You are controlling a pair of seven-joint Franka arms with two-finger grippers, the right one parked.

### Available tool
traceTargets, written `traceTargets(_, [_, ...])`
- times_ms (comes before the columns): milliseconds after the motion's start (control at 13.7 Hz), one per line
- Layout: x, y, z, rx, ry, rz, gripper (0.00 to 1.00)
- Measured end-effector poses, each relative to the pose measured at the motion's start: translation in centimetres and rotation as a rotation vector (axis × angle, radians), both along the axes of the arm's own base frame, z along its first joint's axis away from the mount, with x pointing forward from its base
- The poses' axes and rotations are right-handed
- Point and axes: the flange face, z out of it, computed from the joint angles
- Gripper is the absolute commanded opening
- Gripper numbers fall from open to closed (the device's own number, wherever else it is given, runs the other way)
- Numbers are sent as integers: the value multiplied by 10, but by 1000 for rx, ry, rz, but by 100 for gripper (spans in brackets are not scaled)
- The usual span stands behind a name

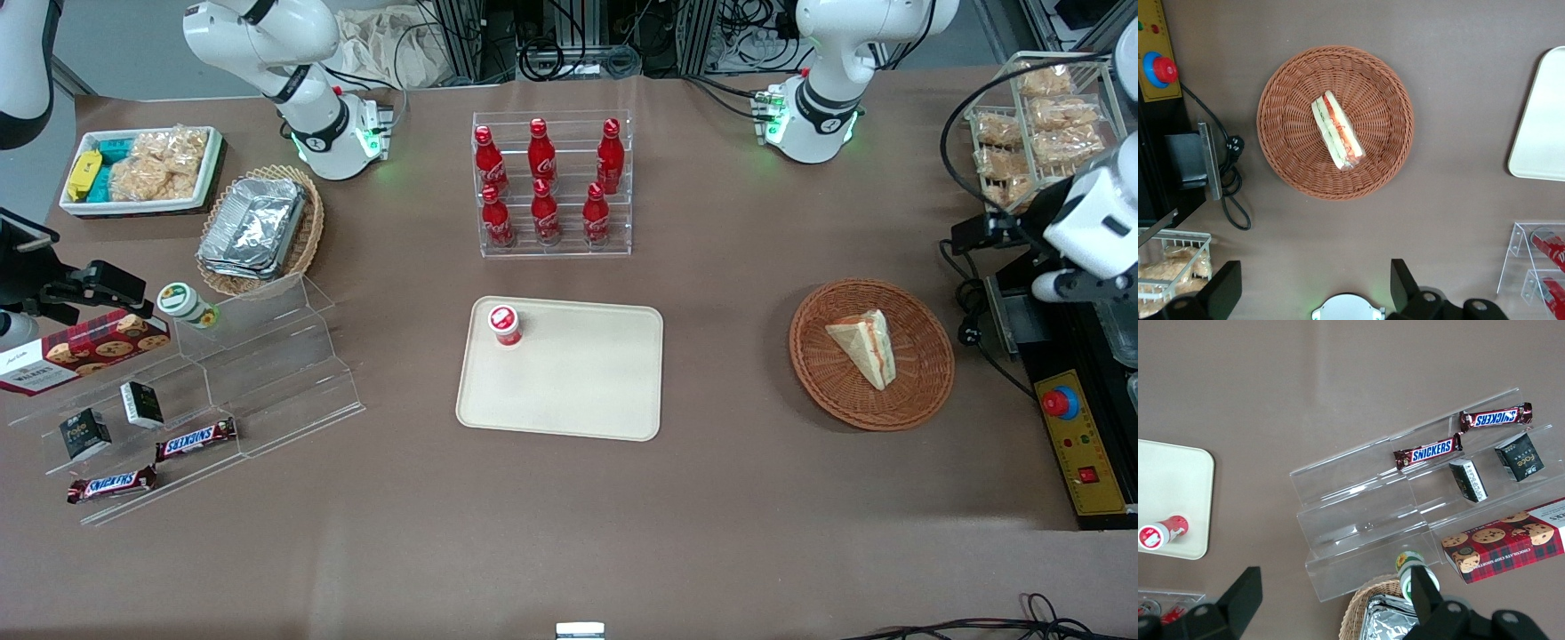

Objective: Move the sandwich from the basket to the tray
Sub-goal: 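Move the left gripper over the sandwich in the wicker basket, then lower the open left gripper around the sandwich wedge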

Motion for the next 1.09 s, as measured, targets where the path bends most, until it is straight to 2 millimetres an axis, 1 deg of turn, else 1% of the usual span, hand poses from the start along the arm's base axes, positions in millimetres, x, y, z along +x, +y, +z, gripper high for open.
traceTargets(291, [13, 1, -51, 17, -10, 99, 100])
traceTargets(510, [15, 1, -89, 24, -3, 140, 100])
traceTargets(728, [17, 4, -134, 31, 25, 165, 100])
traceTargets(874, [15, 6, -165, 37, 46, 185, 100])
traceTargets(1093, [6, 6, -208, 42, 52, 201, 100])
